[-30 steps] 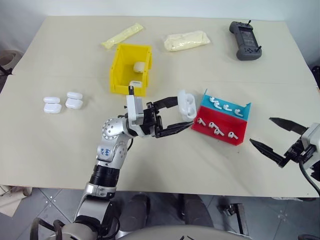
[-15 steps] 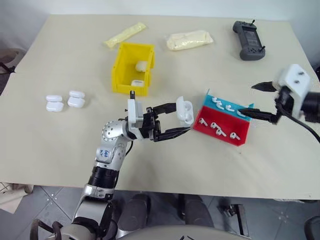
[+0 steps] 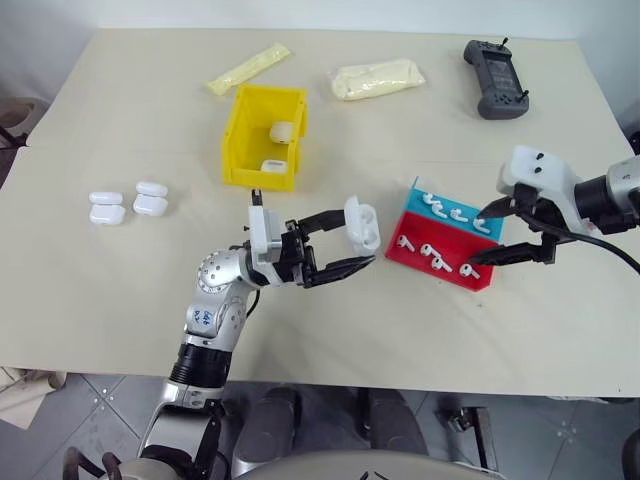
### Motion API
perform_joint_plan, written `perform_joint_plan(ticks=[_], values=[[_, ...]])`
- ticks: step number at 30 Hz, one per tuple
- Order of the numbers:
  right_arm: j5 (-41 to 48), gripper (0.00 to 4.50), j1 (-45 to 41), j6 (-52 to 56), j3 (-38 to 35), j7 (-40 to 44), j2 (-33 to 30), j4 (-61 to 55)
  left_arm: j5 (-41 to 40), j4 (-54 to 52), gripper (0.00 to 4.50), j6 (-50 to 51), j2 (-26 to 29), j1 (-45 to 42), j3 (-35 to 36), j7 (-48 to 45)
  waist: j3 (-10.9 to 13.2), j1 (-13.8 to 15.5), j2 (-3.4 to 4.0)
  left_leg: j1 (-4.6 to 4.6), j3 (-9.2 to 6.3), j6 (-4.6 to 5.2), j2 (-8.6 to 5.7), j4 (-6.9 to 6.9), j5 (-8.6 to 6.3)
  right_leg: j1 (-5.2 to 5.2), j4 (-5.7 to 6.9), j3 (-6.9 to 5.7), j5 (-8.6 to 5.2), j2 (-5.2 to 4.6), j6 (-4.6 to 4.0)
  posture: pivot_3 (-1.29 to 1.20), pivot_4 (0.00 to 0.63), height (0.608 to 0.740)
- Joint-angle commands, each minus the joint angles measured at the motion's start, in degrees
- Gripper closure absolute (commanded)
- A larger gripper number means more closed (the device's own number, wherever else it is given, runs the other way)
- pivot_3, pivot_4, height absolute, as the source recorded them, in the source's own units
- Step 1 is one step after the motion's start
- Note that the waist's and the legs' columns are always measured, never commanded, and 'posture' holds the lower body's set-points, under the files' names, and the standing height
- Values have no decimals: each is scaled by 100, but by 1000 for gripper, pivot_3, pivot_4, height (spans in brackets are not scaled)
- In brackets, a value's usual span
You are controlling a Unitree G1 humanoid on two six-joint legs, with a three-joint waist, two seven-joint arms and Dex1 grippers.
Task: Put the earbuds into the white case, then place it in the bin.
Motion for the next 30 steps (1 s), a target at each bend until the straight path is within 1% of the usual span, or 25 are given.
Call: perform_joint_plan(ticks=[1, 3, 6, 8, 10, 16, 19, 24, 27, 30], values=[[14, 0, 220, 485, 79, -133, -174, -617, -232, -283, 1763, 95, 91, -6, -91, -291, 0, 4, 0, 0, 0, 0, -1, 0, 0, 0, -1, 0, 0, -1, 0, 0, 150, 740], [27, 0, 345, 702, 125, -220, -200, -829, -360, -294, 1763, 128, 76, -30, -83, -438, 0, 3, 0, 0, 0, 1, -5, 0, 0, 0, 0, 1, 0, -4, 0, 0, 150, 740], [-217, 0, 573, 657, 290, -387, -345, -892, -393, -264, 1763, 161, 88, -74, -119, -586, 0, 4, 0, -1, 0, 1, -6, 0, -1, -1, 0, 1, 0, -5, 0, 0, 150, 740], [-192, 0, 664, 688, 287, -424, -369, -935, -395, -255, 1763, 206, 79, -99, -133, -621, 0, -2, 0, -1, 0, 1, -7, 0, 0, 0, 0, 1, 0, -4, 0, 0, 150, 740], [-157, 0, 656, 757, 289, -478, -312, -939, -418, -259, 1763, 238, 62, -115, -142, -669, 0, -5, 0, 0, 1, 1, -6, -1, 0, -1, 0, 1, 0, -3, 0, 0, 150, 740], [-417, 0, 572, 558, 496, -760, -84, -666, -422, -315, 1763, 368, 43, -109, -194, -703, 0, -16, 0, 0, 3, 1, -2, -4, 0, -3, 0, 2, 0, 0, 0, 0, 150, 740], [-451, 587, 490, 619, 599, -811, 47, -667, -408, -355, 1763, 408, 47, -86, -204, -699, 0, -15, 0, 0, 3, 1, -3, -2, 0, -3, 0, 2, 0, -1, 0, 0, 150, 740], [-619, 2165, 347, 514, 781, -897, 187, -550, -413, -432, 1763, 462, 66, -51, -173, -656, 0, -9, 0, 0, 2, 1, -5, -1, 0, -3, 1, 2, 0, -2, 0, 0, 150, 740], [-689, 2165, 248, 495, 854, -960, 266, -460, -418, -466, 1763, 465, 57, -40, -135, -603, 0, -14, 0, 0, 2, 1, -5, -1, 0, -2, 1, 2, 0, -2, 0, 0, 150, 740], [-873, 2165, 252, 226, 976, -900, 214, -395, -412, -487, 1763, 455, 52, -50, -102, -536, 0, -15, 0, 0, 2, 1, -4, -2, 0, -3, 1, 2, 0, -1, 0, 0, 150, 740]])
